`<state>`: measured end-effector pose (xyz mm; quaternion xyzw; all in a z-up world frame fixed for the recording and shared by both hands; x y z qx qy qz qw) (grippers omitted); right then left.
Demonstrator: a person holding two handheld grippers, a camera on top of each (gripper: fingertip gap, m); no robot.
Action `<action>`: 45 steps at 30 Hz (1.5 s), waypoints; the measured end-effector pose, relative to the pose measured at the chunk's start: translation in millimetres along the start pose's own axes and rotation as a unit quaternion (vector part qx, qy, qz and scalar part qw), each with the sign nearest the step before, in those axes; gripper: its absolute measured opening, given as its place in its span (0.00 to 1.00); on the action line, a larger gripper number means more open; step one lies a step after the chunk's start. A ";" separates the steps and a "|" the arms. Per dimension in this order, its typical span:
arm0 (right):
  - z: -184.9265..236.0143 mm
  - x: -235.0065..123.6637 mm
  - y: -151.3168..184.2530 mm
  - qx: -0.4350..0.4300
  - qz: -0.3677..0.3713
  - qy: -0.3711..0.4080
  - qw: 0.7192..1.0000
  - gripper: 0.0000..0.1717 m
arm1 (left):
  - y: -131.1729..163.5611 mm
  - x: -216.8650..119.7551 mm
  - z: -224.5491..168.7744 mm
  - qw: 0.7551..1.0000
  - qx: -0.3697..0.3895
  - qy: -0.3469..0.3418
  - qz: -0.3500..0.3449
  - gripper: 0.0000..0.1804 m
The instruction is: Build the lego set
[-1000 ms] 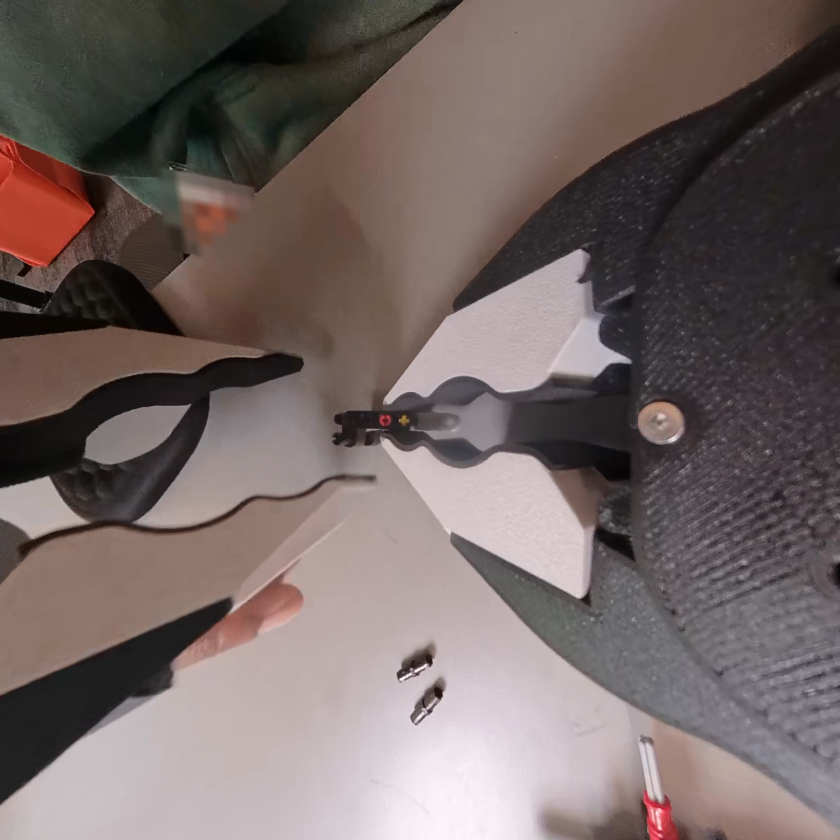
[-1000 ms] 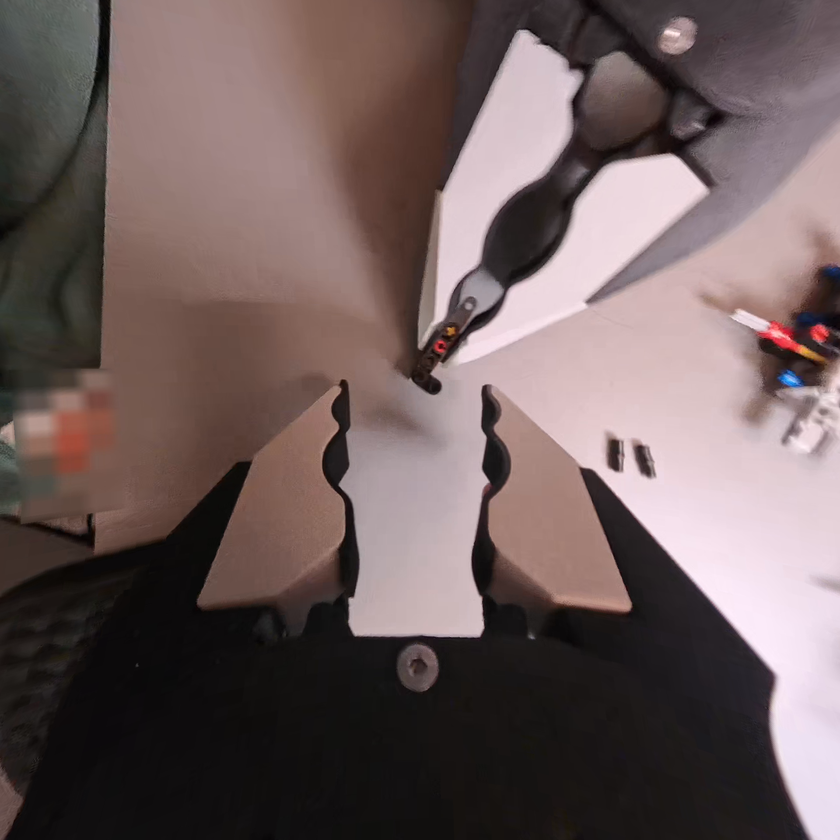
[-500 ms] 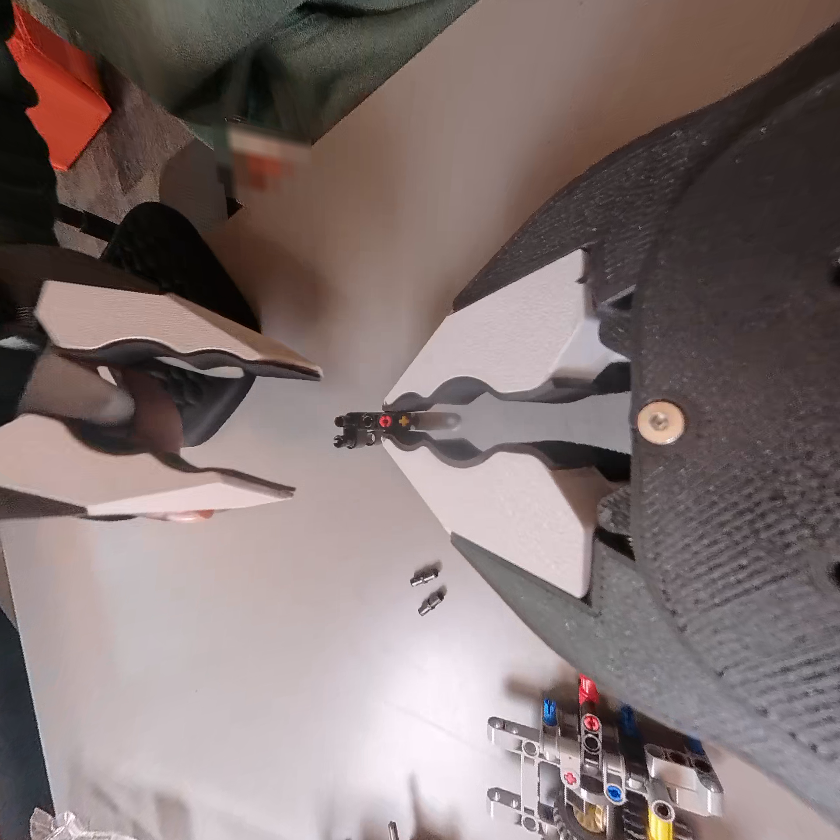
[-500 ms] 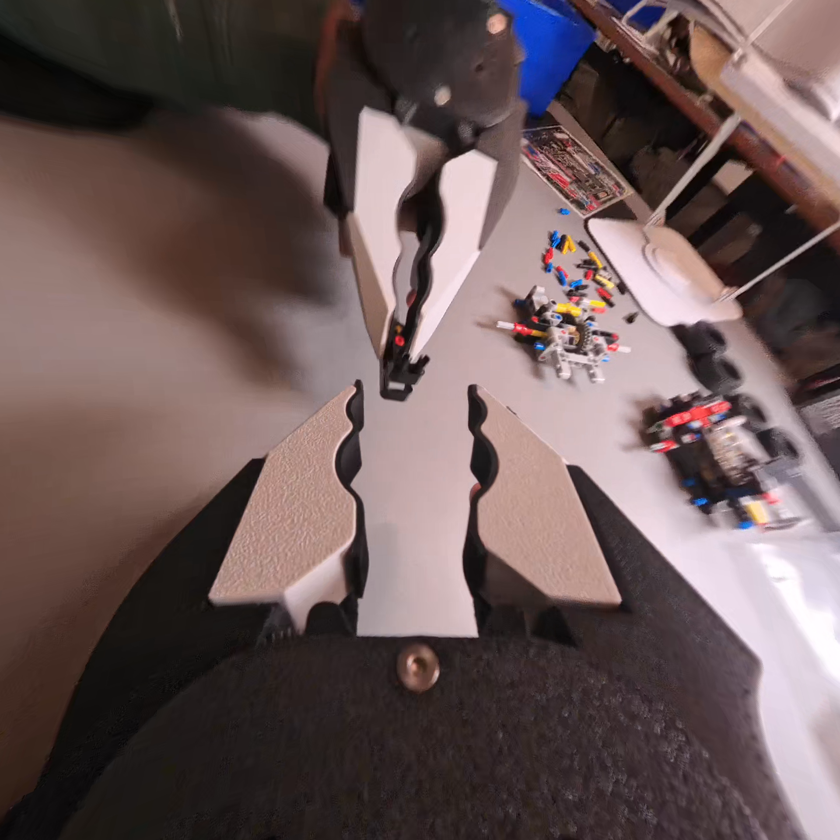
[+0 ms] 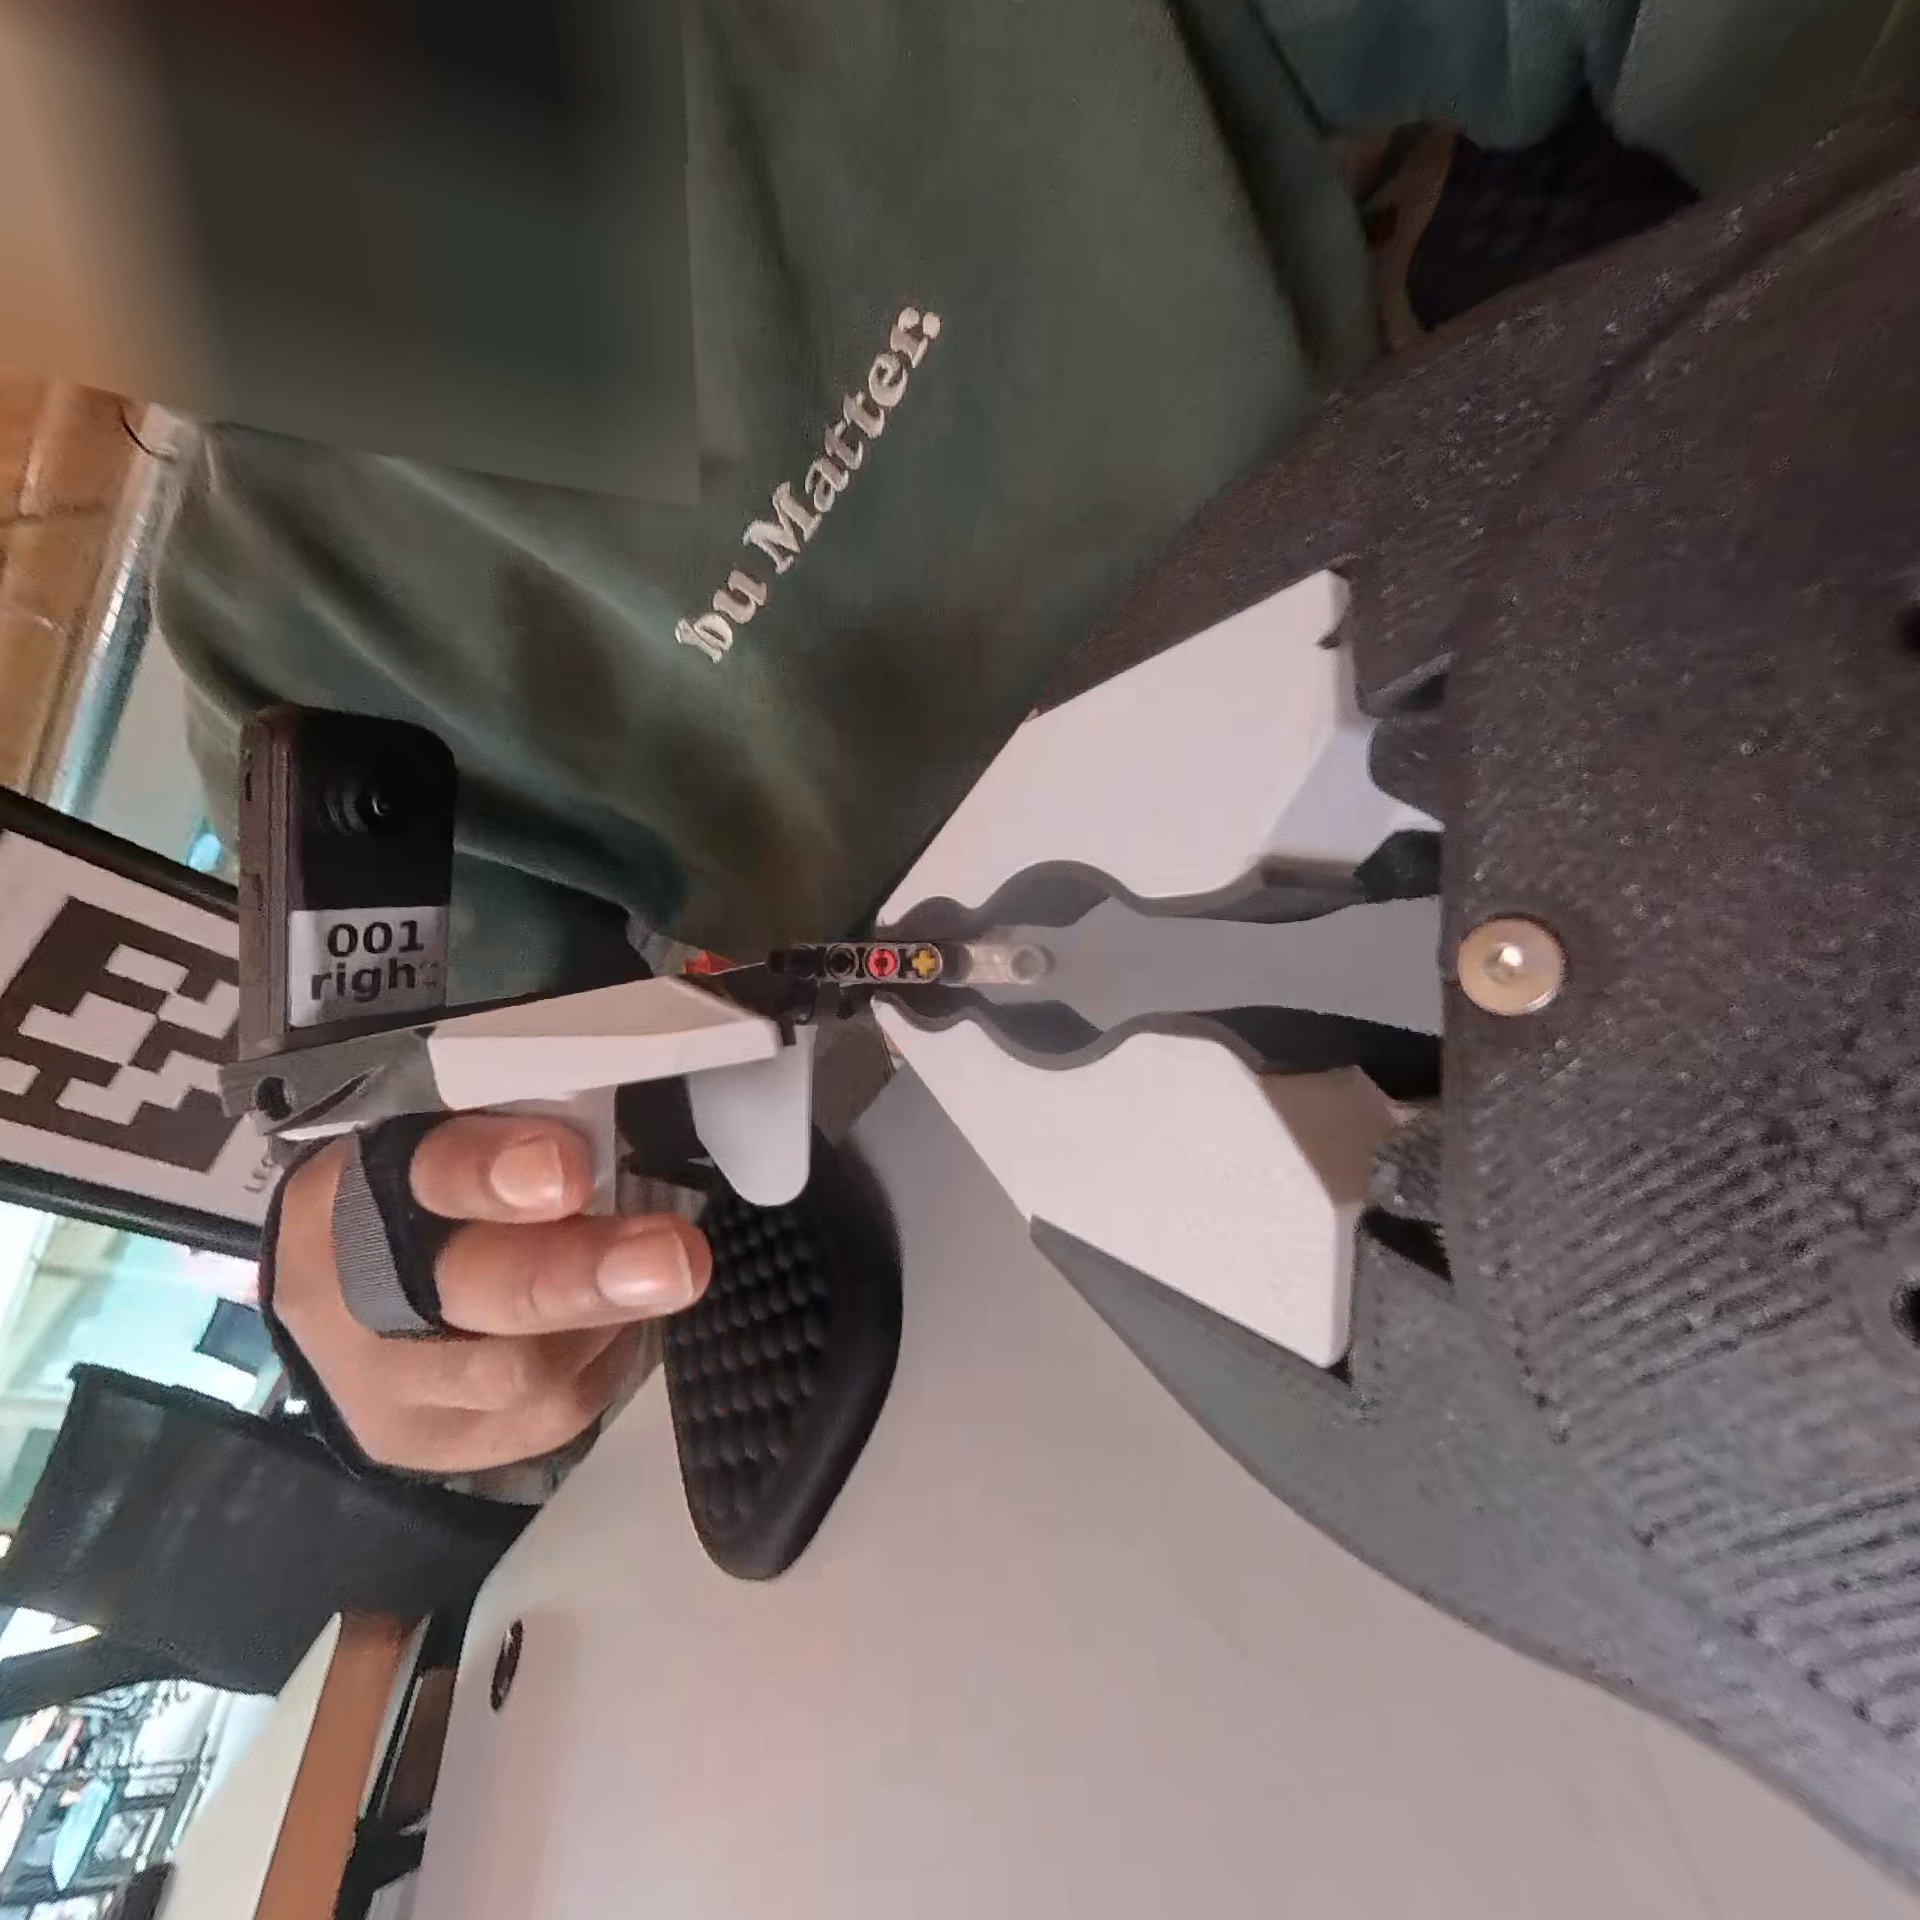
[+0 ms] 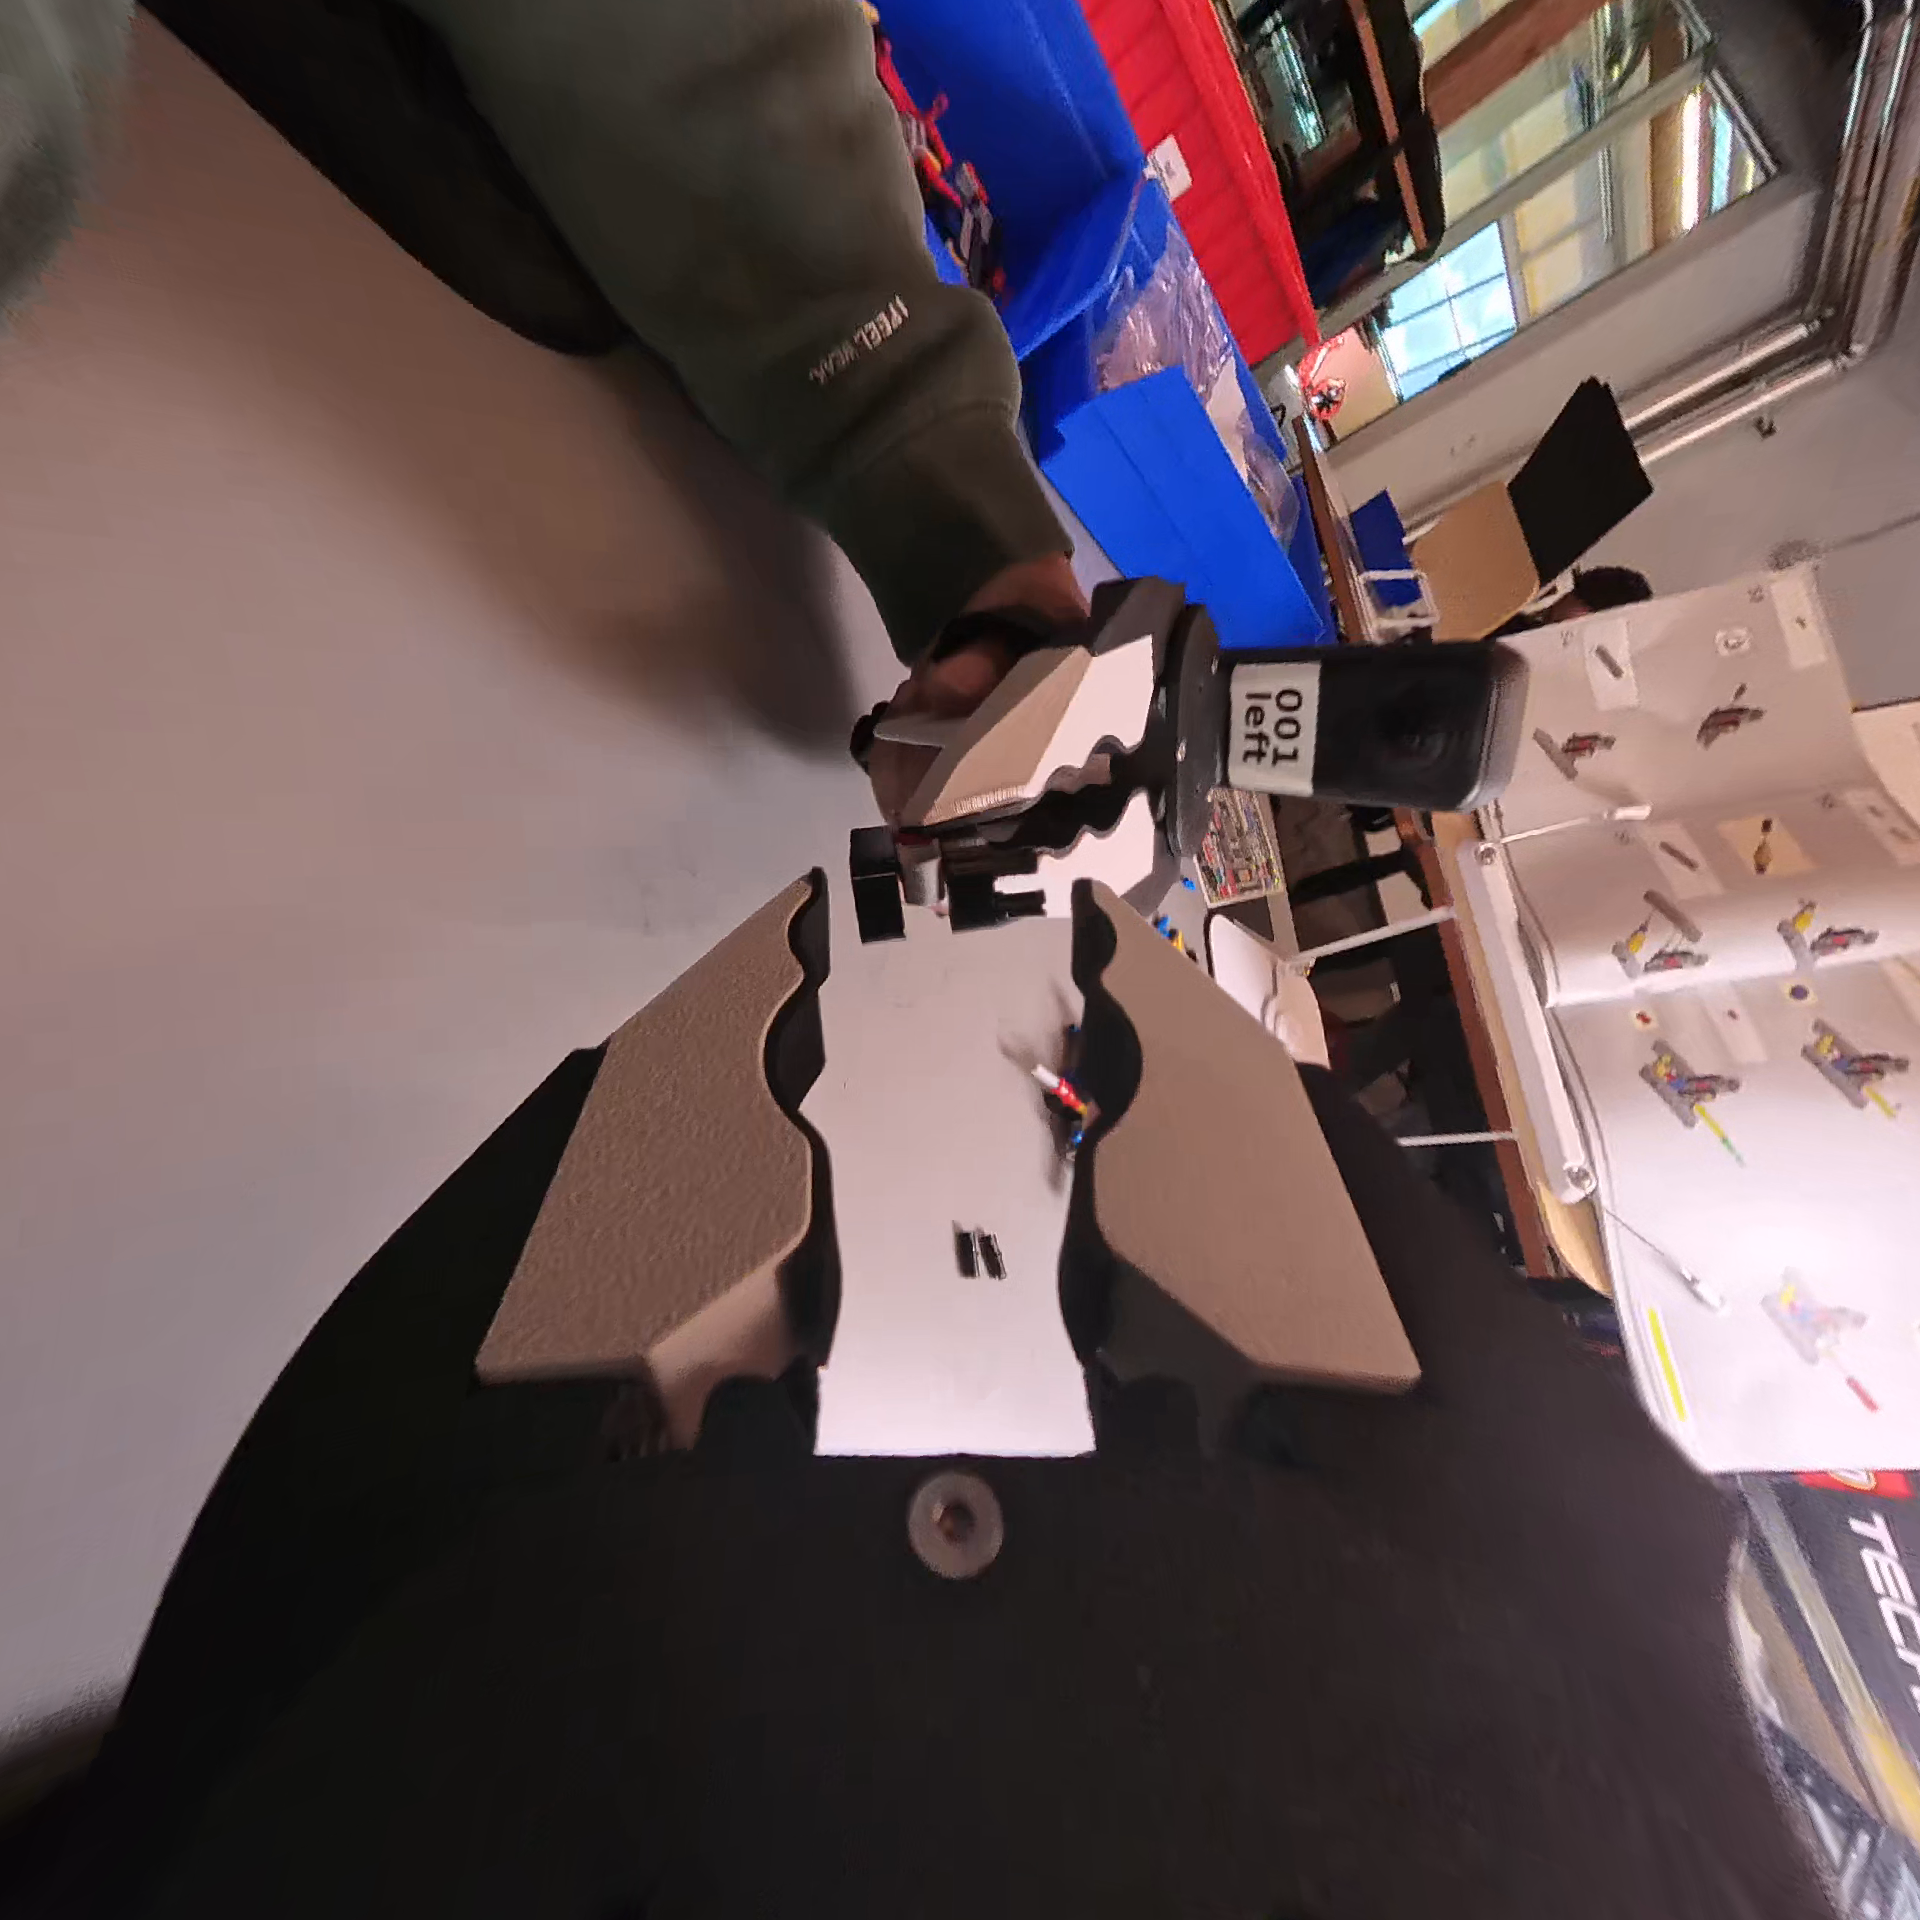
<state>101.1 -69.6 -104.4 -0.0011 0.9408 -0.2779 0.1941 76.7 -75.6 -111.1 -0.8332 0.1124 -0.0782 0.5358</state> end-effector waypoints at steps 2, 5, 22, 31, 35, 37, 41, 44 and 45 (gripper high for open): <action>-0.8 -0.2 -4.2 0.001 -0.007 -0.006 1.000 0.23 | -2.4 1.0 -3.4 1.000 0.000 0.014 -0.009 0.03; -2.4 -1.1 -6.3 0.019 -0.013 -0.013 1.000 0.20 | -3.9 1.6 -5.5 1.000 0.000 0.024 -0.017 0.03; -4.3 0.7 -7.2 0.079 -0.017 -0.030 0.996 0.19 | -5.0 -1.4 -6.5 0.998 -0.022 0.045 -0.043 0.03; -2.0 1.0 -12.4 0.072 -0.031 -0.044 0.996 0.19 | -2.8 -0.9 -7.3 0.998 -0.024 0.046 -0.037 0.03; 1.3 1.5 -12.7 0.083 -0.036 -0.056 0.994 0.19 | 0.1 0.3 -8.3 0.998 -0.027 0.051 -0.031 0.03; 4.4 2.7 -11.1 0.084 -0.033 -0.062 0.994 0.19 | 3.5 0.7 -7.2 0.998 -0.032 0.051 -0.026 0.03; 1.2 4.8 -2.6 0.111 -0.021 -0.054 0.992 0.19 | 2.9 -3.6 -0.6 0.998 -0.042 0.035 -0.037 0.03; -7.6 5.2 6.5 0.124 -0.028 -0.031 0.991 0.23 | -3.3 -10.9 10.0 0.997 -0.038 -0.005 -0.060 0.03; -10.8 5.6 10.1 0.145 -0.032 -0.029 0.988 0.25 | -6.0 -14.0 12.2 0.997 -0.037 -0.014 -0.070 0.03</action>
Point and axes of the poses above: each gripper's, where its closed fingertips meet, x out along the fingers, y out of its underside, z = x × y across the jaws, the point moved 2 cm from there along -x, back along the fingers, and after that the axes turned 1 degree about -x, right-handed, at the moved point
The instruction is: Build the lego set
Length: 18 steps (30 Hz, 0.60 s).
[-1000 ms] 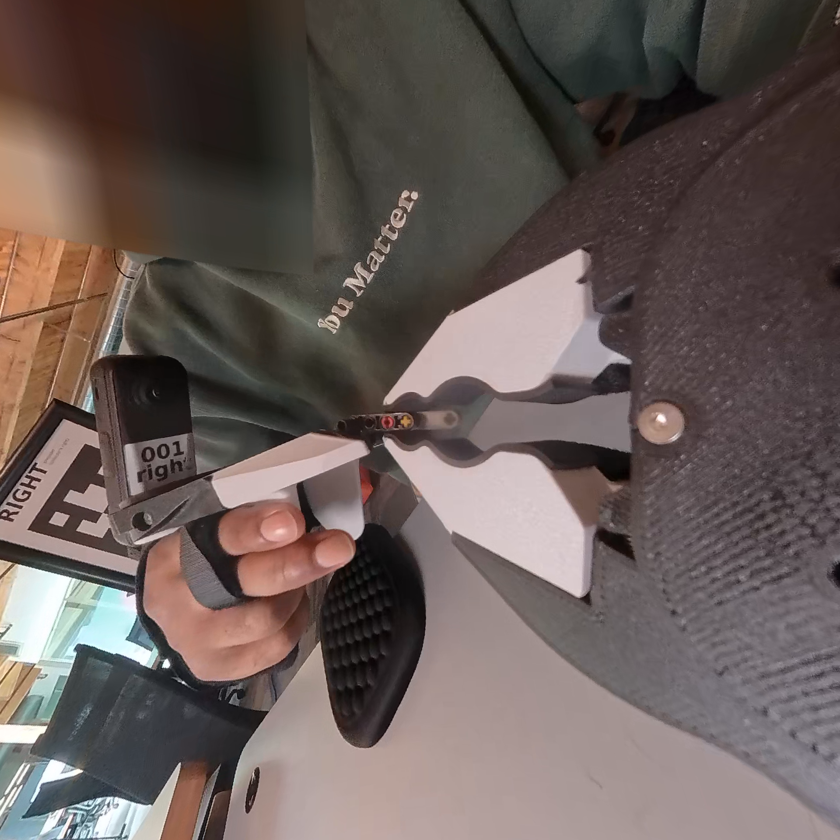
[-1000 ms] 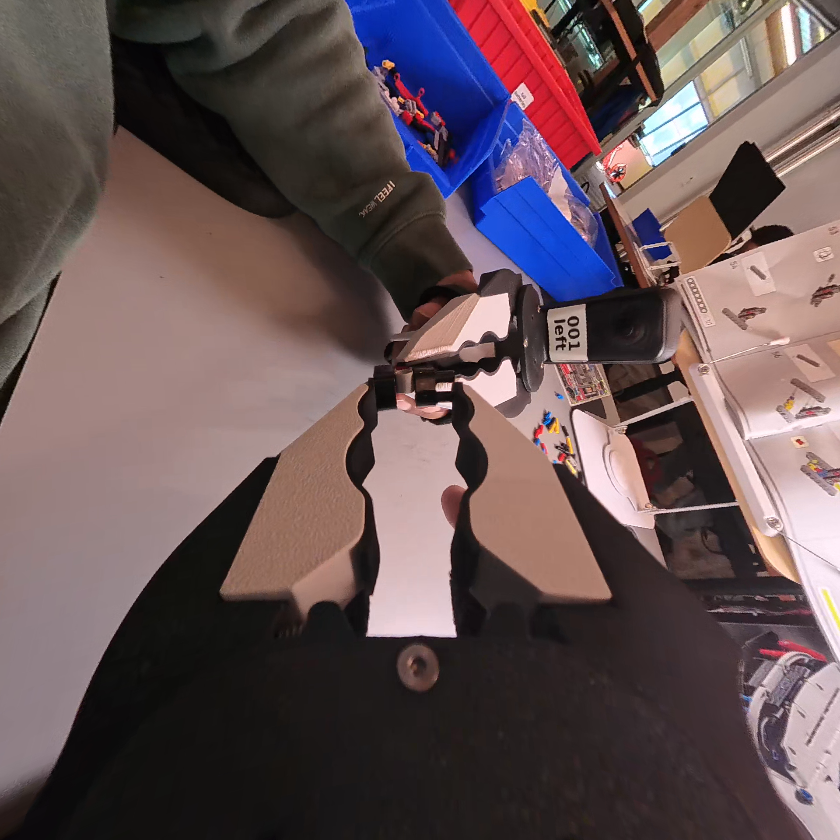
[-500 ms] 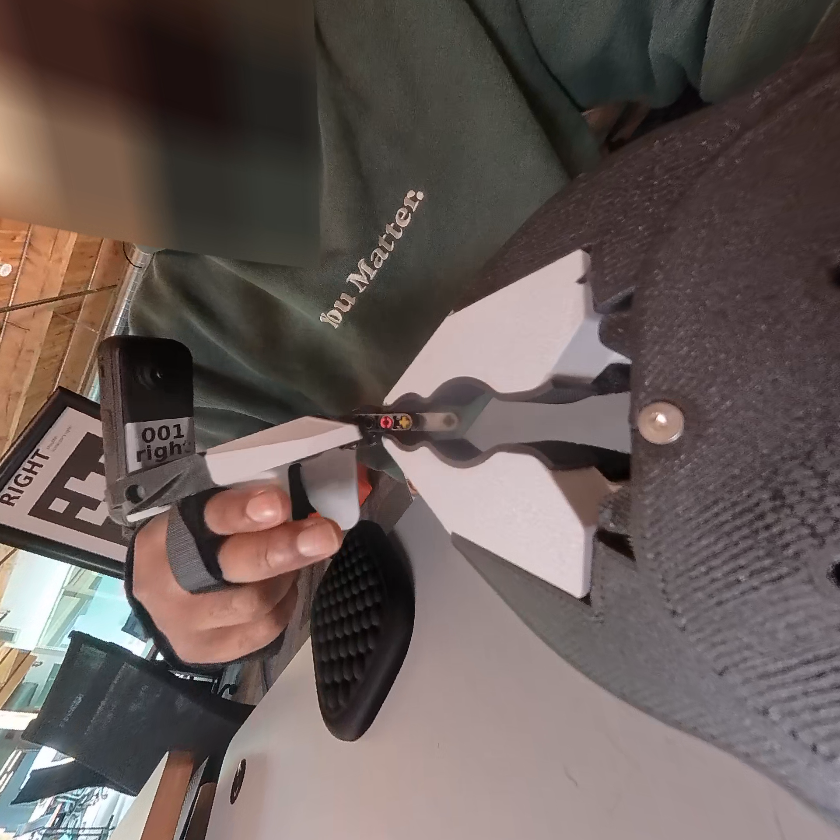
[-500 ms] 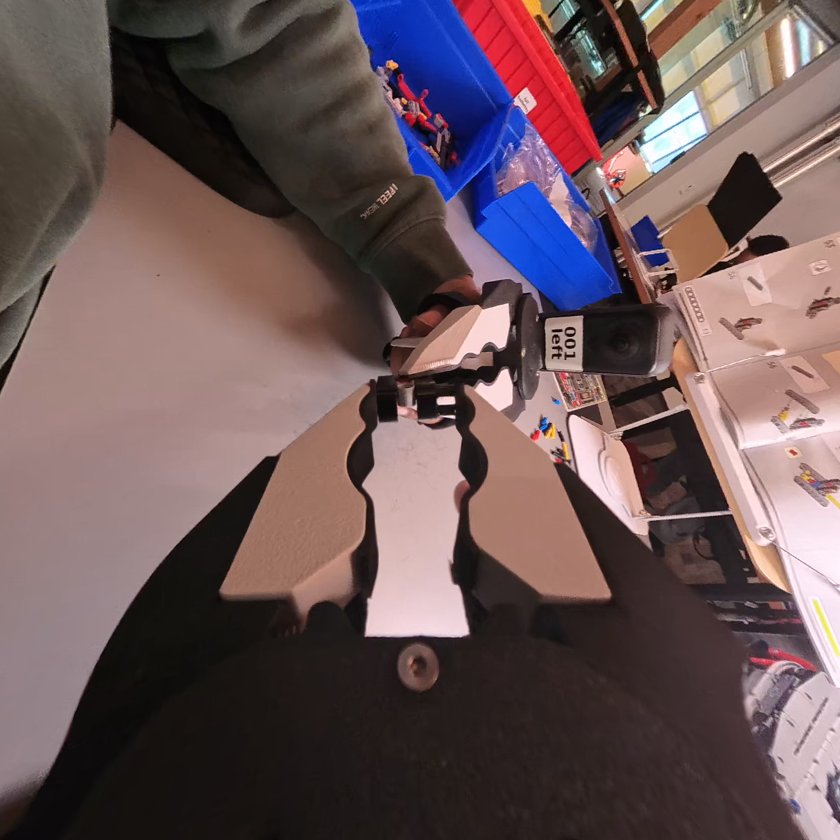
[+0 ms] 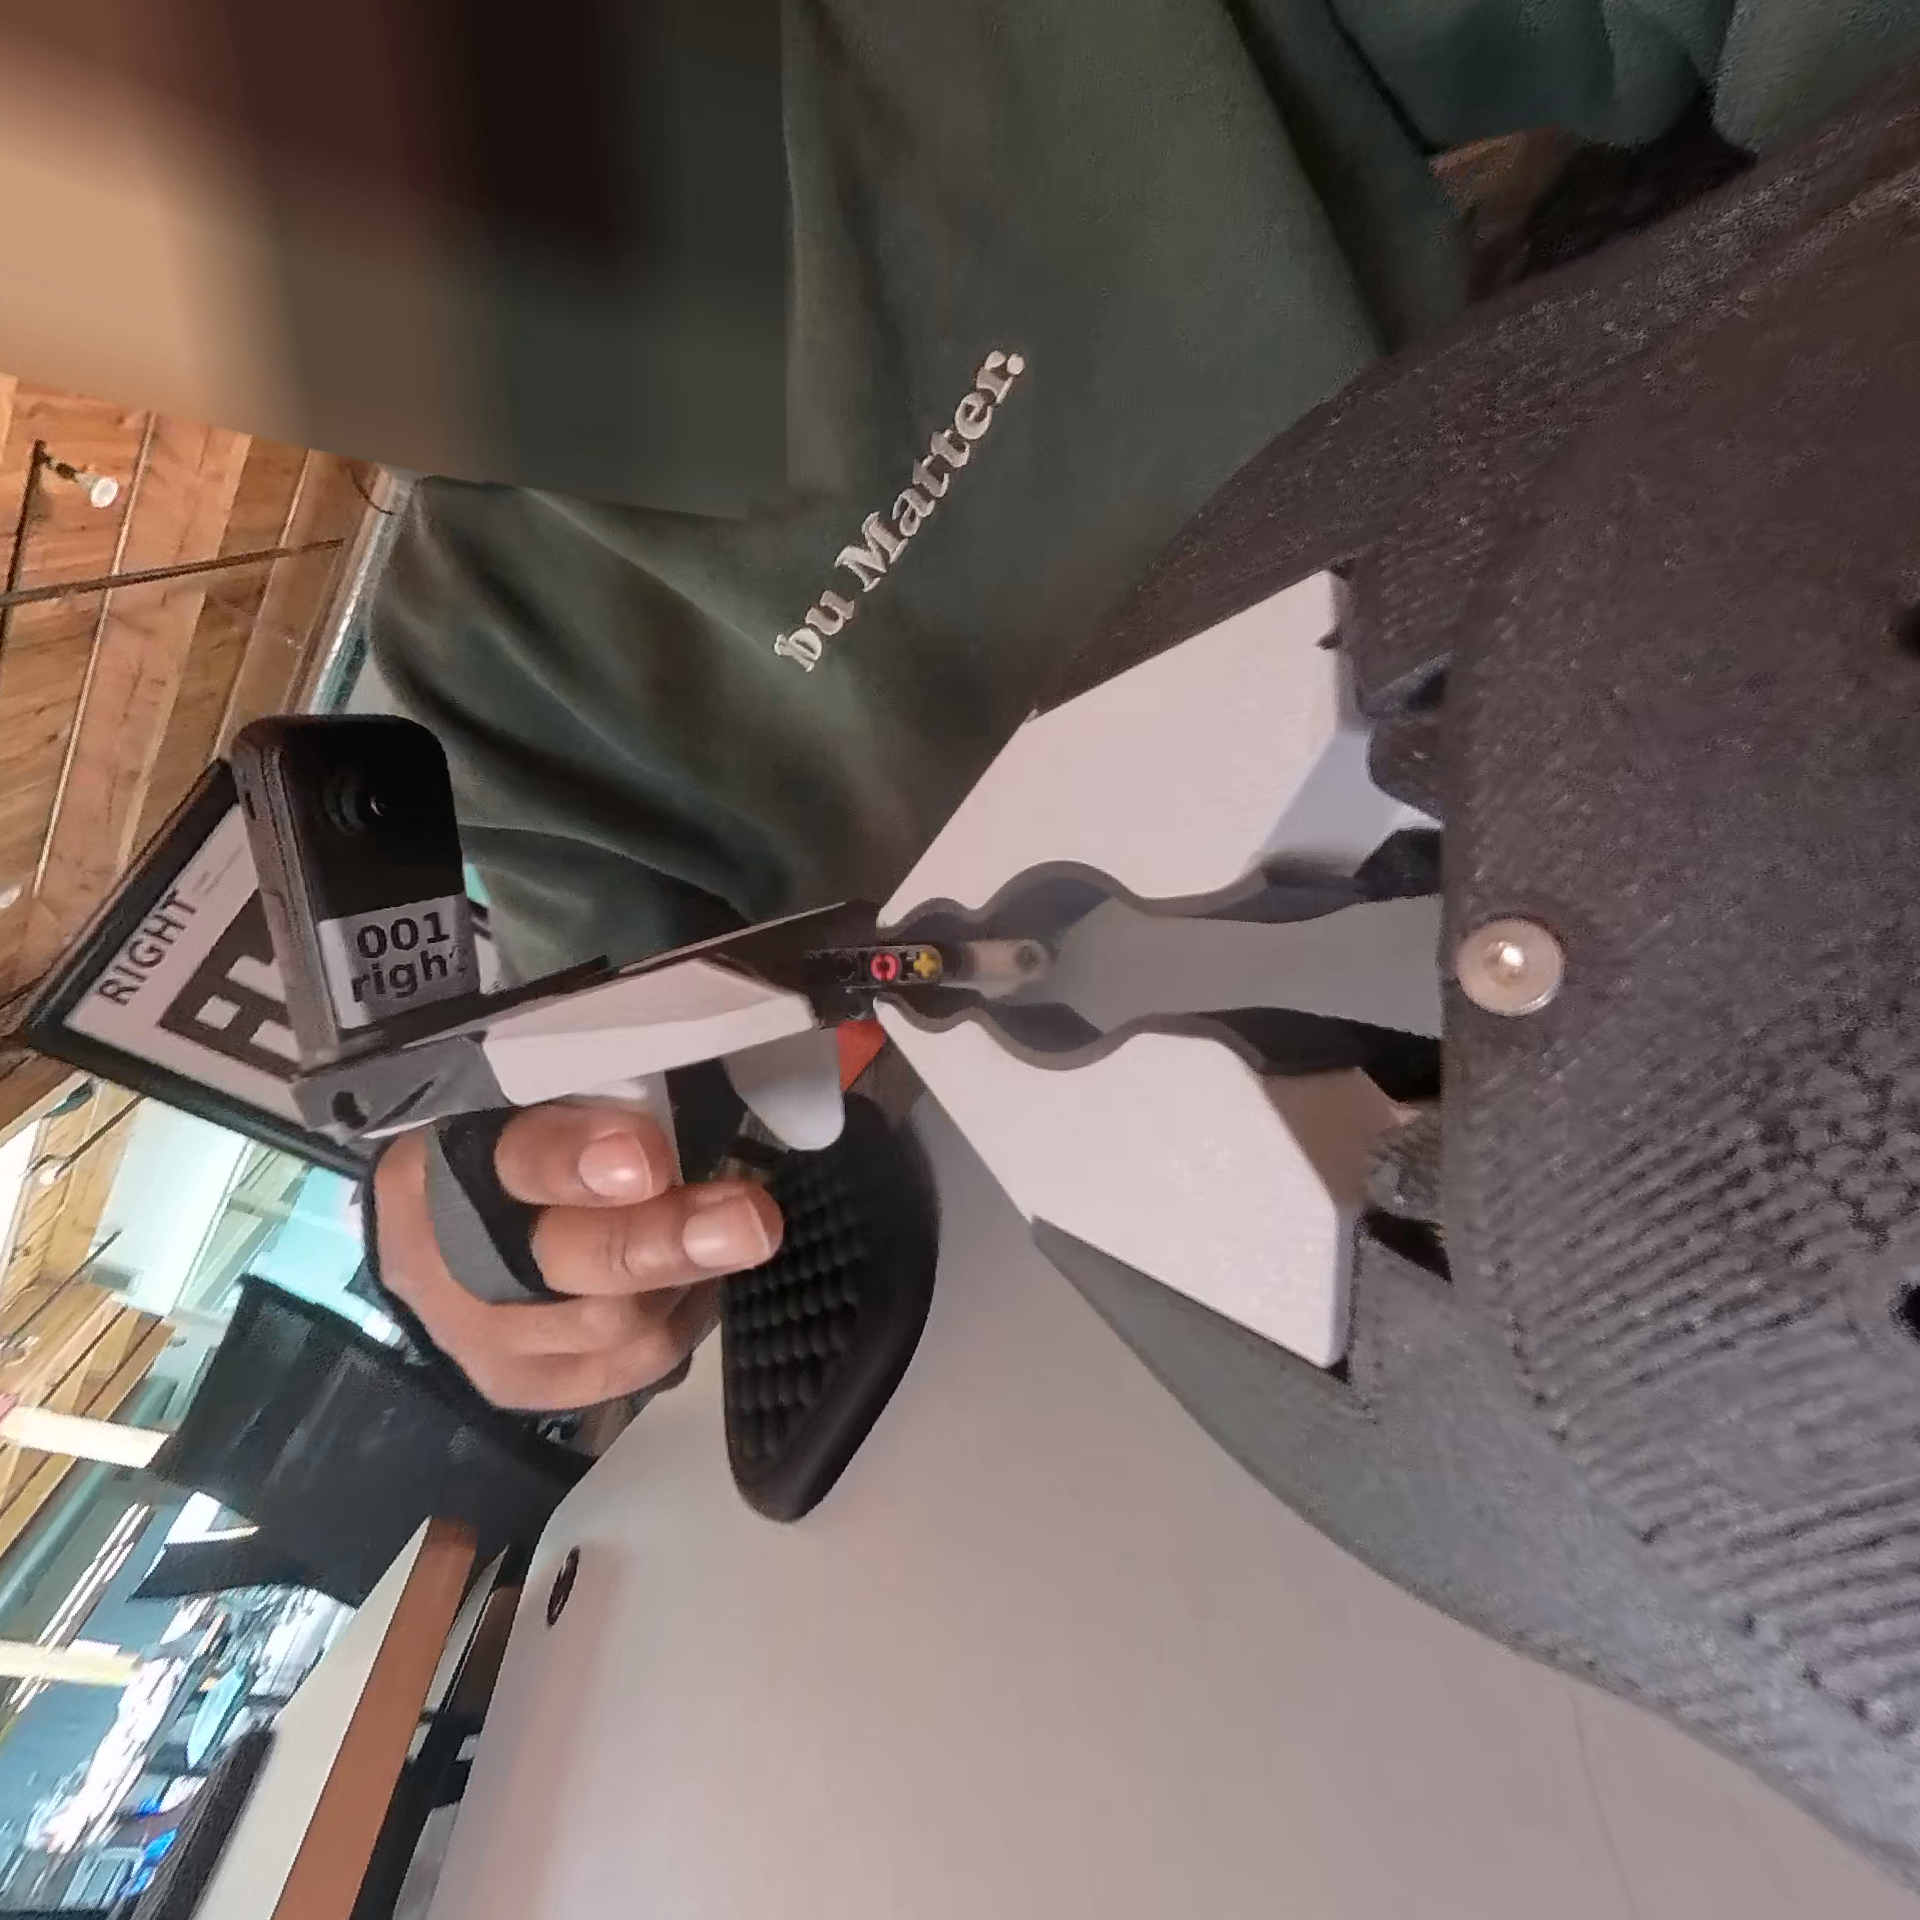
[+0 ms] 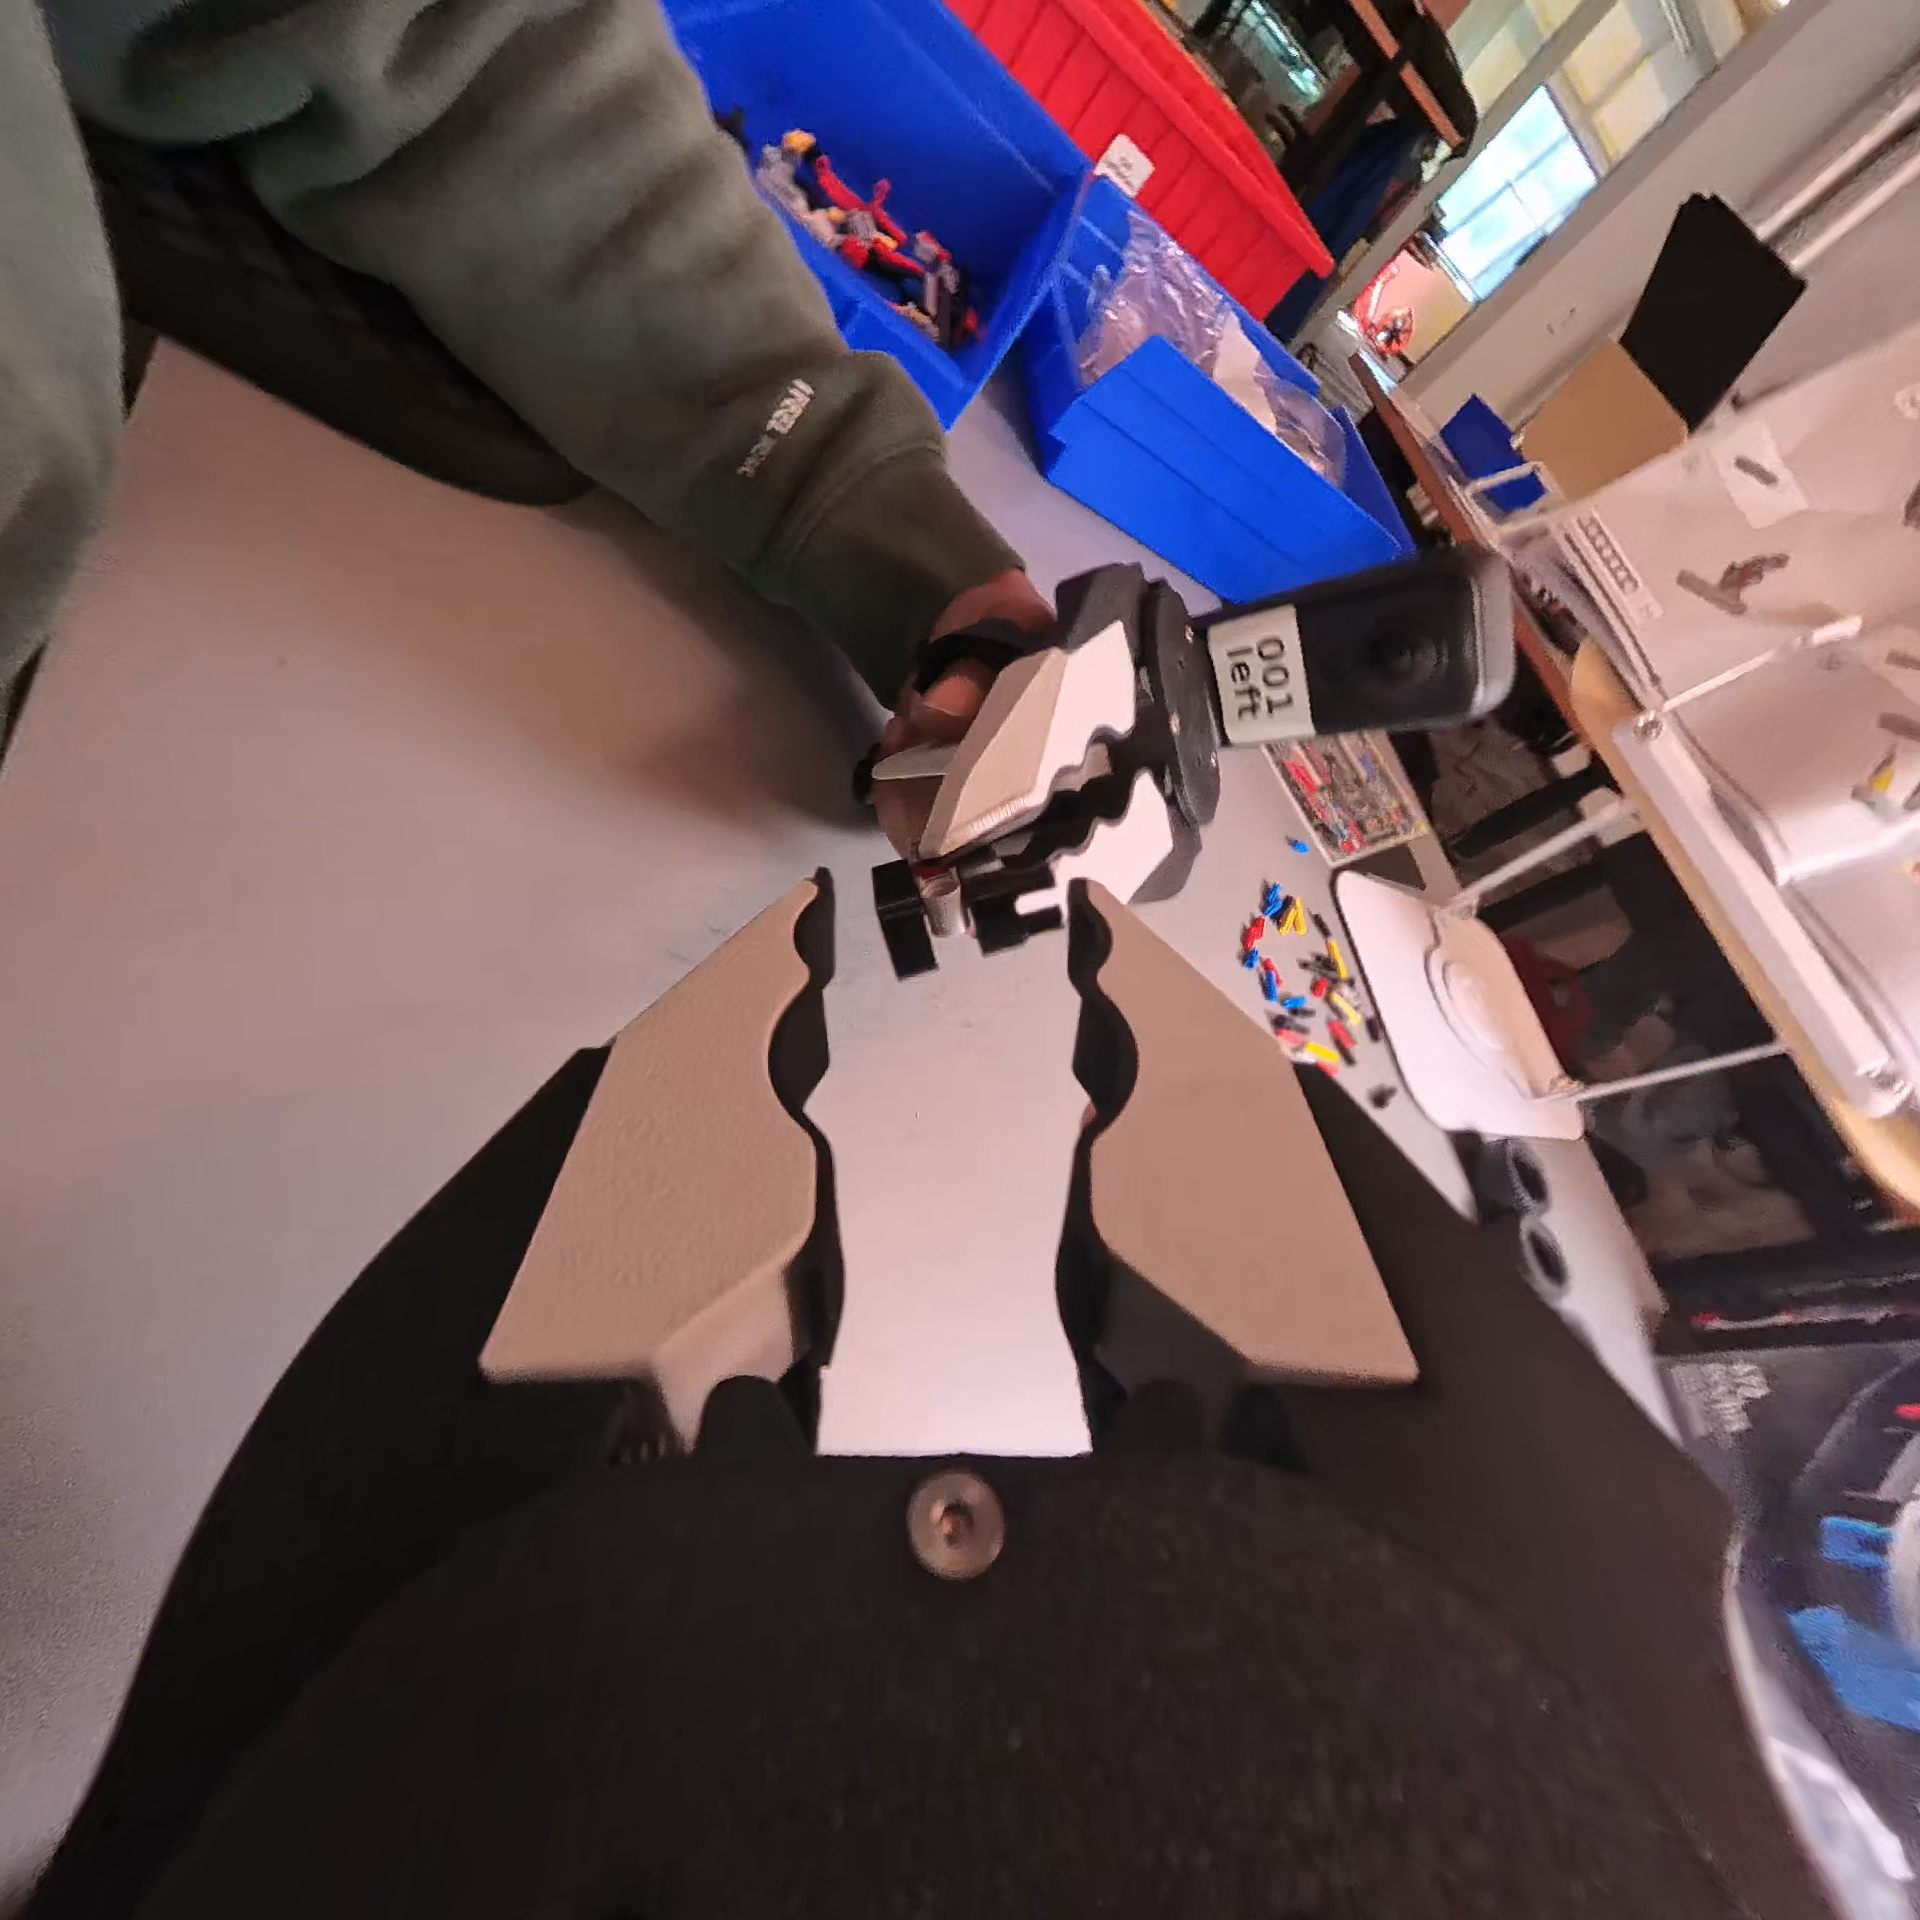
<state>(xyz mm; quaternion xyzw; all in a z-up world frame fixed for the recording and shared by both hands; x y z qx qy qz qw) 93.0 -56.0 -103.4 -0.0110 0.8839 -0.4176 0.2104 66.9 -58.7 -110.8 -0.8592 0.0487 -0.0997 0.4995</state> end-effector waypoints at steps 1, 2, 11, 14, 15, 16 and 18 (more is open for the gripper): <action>-4.5 -0.1 3.2 0.021 -0.004 0.005 1.000 0.27 | -3.6 -3.1 2.3 1.000 0.002 -0.011 -0.012 0.03; -9.5 -0.5 6.1 0.039 -0.010 0.014 0.999 0.27 | -6.8 -6.6 4.4 0.999 0.007 -0.022 -0.024 0.03; -50.7 -6.0 14.8 0.318 -0.141 0.083 0.934 0.16 | -44.6 -33.8 14.6 0.972 0.116 -0.141 -0.148 0.03; -56.4 -5.9 7.4 0.350 -0.183 0.073 0.916 0.14 | -50.3 -30.9 12.1 0.963 0.150 -0.162 -0.155 0.03; -57.9 -5.9 6.3 0.352 -0.187 0.071 0.914 0.13 | -50.6 -29.3 11.6 0.961 0.158 -0.167 -0.152 0.03; -60.0 -6.5 6.4 0.352 -0.190 0.075 0.913 0.09 | -50.3 -27.6 11.0 0.960 0.167 -0.171 -0.146 0.03; -59.5 -7.3 6.9 0.340 -0.191 0.070 0.918 0.08 | -49.5 -25.8 10.6 0.957 0.183 -0.183 -0.134 0.03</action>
Point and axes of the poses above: each gripper's, where its closed fingertips meet, x out along the fingers, y out of its underside, z = x × y across the jaws, the point moved 2 cm from there along -x, back along the fingers, and after that the axes turned 1 degree about -x, right-handed, at the moved point
